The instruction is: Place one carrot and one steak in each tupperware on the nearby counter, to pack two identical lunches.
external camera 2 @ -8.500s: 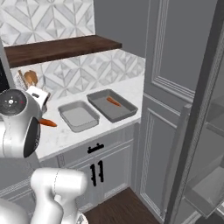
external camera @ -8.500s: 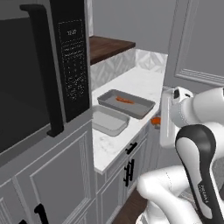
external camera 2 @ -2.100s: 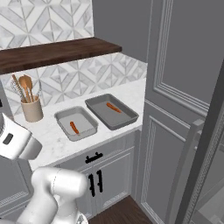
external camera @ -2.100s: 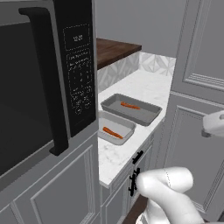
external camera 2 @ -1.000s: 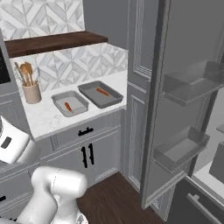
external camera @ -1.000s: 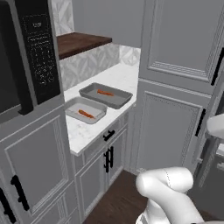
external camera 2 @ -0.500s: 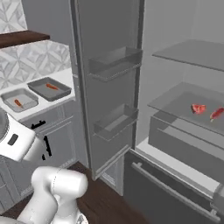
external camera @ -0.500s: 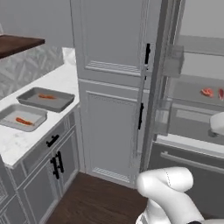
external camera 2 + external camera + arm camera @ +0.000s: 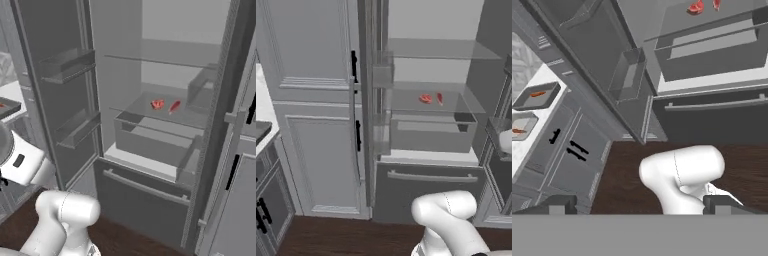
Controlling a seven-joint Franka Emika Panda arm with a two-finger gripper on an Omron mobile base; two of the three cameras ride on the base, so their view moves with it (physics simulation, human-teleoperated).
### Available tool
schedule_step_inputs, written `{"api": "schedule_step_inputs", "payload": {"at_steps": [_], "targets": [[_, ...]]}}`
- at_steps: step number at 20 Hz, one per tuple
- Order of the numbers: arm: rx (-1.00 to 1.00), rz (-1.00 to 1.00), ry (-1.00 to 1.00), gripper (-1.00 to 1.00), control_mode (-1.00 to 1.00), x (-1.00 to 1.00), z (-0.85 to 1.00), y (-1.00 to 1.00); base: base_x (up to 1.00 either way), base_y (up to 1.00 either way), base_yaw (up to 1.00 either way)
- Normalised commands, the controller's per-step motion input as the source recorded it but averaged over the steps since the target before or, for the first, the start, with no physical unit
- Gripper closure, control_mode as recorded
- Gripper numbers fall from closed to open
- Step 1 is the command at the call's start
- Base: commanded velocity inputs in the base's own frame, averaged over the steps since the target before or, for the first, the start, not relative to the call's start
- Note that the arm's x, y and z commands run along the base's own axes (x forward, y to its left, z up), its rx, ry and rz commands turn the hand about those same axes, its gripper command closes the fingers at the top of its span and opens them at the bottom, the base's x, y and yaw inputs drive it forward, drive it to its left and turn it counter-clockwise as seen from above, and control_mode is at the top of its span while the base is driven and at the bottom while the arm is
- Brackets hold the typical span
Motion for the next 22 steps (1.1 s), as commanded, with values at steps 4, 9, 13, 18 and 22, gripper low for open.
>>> {"api": "schedule_step_inputs", "payload": {"at_steps": [4, 9, 13, 18, 22], "targets": [[0.00, 0.00, 0.00, -1.00, 1.00, 0.00, 0.00, 0.00, 0.00, -0.23, -0.50], [0.00, 0.00, 0.00, -1.00, 1.00, 0.00, 0.00, 0.00, 0.15, 0.00, -0.29], [0.00, 0.00, 0.00, -1.00, 1.00, 0.00, 0.00, 0.00, 0.57, 0.00, -0.19], [0.00, 0.00, 0.00, -1.00, 1.00, 0.00, 0.00, 0.00, 0.62, 0.00, -0.14], [0.00, 0.00, 0.00, -1.00, 1.00, 0.00, 0.00, 0.00, 0.18, 0.09, -0.21]]}}
